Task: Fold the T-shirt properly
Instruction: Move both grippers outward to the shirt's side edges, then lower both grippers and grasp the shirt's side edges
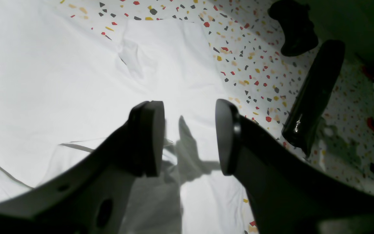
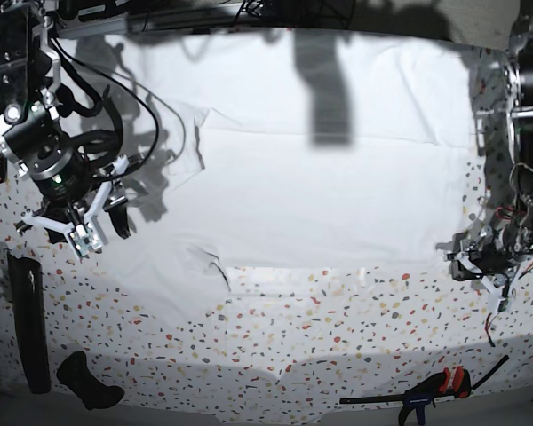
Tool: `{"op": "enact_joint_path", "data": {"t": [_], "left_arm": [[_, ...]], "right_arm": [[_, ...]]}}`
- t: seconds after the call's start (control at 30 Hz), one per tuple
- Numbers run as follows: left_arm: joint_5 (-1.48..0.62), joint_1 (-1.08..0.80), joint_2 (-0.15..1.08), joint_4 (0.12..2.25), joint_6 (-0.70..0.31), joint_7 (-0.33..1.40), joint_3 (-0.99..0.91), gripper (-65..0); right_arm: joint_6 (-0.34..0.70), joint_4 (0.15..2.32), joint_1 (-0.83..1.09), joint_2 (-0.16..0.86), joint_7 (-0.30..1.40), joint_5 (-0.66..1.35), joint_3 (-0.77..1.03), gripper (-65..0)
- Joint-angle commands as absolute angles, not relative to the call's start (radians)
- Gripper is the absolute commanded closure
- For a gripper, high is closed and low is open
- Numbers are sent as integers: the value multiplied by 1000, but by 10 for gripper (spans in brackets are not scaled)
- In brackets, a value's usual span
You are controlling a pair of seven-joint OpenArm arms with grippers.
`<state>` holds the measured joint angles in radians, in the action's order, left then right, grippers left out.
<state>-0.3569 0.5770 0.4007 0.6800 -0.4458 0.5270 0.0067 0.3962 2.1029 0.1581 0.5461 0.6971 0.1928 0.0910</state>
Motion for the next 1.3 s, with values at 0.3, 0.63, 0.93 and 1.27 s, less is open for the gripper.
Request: {"op": "enact_joint_path", "data": {"t": [0.3,0.63,0.93,1.27], "left_arm": [[-493,737,422,419,-499,628,1,-234],[-585,735,422,366,-560,684,1,-234],[-685,736,422,366,-683,767,1,-234],[-682,735,422,366,-682,736,1,-204]], "right_arm": [[386,2120,147,559,708,194,99,-256],[386,2120,147,559,708,194,99,-256],[386,2120,147,559,707,194,99,-256],[386,2120,147,559,707,194,99,-256]]}}
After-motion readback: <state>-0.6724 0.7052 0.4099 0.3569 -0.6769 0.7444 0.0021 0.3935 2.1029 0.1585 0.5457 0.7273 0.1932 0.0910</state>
